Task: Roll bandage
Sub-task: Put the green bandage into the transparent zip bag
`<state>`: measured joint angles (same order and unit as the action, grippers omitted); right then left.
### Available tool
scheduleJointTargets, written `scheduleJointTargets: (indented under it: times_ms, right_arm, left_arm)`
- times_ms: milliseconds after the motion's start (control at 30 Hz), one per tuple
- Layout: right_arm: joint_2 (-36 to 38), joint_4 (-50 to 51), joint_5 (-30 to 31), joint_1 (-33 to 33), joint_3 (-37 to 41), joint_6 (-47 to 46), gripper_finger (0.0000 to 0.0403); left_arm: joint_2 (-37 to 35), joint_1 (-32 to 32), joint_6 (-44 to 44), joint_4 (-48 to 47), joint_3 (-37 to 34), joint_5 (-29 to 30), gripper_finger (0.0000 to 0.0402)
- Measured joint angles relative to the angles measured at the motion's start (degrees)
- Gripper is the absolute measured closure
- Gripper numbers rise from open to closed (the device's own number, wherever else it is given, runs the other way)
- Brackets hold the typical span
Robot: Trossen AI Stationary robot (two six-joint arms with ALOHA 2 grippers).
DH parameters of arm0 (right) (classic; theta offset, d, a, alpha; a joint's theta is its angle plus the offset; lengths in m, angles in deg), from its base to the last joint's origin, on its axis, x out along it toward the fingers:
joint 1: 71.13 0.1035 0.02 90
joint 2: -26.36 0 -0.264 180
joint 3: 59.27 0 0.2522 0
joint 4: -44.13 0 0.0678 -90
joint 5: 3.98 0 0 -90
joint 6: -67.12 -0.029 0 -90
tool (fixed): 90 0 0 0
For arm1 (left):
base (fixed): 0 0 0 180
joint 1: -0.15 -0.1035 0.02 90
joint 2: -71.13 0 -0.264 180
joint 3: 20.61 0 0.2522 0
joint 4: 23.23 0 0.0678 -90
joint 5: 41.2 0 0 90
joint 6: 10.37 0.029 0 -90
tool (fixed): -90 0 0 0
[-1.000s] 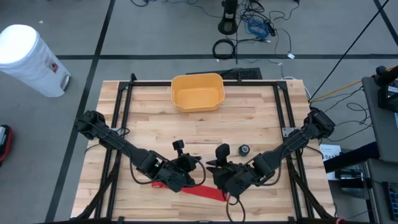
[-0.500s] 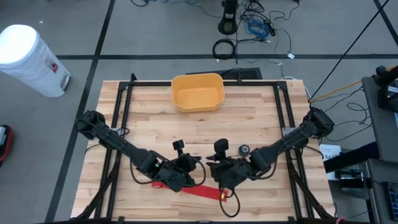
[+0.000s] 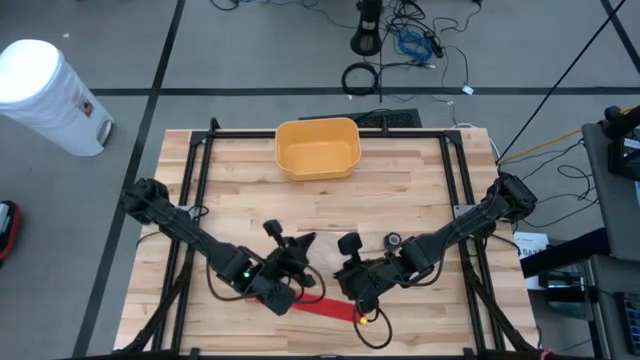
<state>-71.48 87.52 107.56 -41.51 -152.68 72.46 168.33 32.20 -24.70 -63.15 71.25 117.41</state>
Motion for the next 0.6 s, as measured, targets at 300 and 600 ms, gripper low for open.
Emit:
scheduleJointTargets:
  times_ms: [300,600]
  right_arm:
    - [0.0,-0.6,-0.7,0.0,0.0,-1.1,0.0399]
    - [0.2,5.2,0.8,1.6,-2.9,-5.8,0.0355]
  left_arm:
    - [0.0,2.6,4.6,0.9,0.0,6.0,0.0401]
    - [0.0,2.1,4.3,-0.5,0.0,4.2,0.0401]
